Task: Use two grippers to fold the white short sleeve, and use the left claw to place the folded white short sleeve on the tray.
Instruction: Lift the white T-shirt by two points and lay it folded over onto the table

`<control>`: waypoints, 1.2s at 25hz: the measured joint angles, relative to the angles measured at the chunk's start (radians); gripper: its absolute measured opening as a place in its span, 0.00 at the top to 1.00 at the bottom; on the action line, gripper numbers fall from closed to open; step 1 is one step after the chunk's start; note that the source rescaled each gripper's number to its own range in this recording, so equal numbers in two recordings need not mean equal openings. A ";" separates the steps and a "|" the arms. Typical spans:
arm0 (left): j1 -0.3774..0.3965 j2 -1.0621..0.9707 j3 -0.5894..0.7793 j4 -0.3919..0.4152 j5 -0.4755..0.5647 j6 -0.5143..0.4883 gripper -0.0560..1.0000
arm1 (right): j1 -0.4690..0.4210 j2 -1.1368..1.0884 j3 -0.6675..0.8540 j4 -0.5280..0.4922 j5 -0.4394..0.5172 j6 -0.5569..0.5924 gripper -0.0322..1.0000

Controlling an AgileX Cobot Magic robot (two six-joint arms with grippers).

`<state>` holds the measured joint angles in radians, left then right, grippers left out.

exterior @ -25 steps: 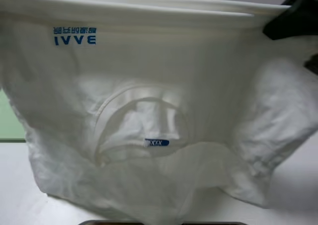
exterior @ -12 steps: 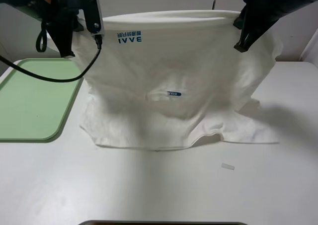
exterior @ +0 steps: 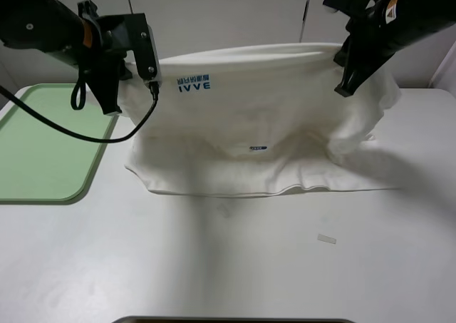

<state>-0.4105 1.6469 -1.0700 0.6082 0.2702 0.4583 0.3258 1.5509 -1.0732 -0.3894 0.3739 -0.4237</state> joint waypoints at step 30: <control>0.097 0.086 0.017 0.053 -0.360 -0.002 0.95 | -0.082 0.072 0.027 -0.216 -0.358 0.001 0.92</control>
<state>-0.3132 1.7329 -1.0525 0.6610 -0.0897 0.4565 0.2439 1.6228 -1.0465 -0.6053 0.0157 -0.4228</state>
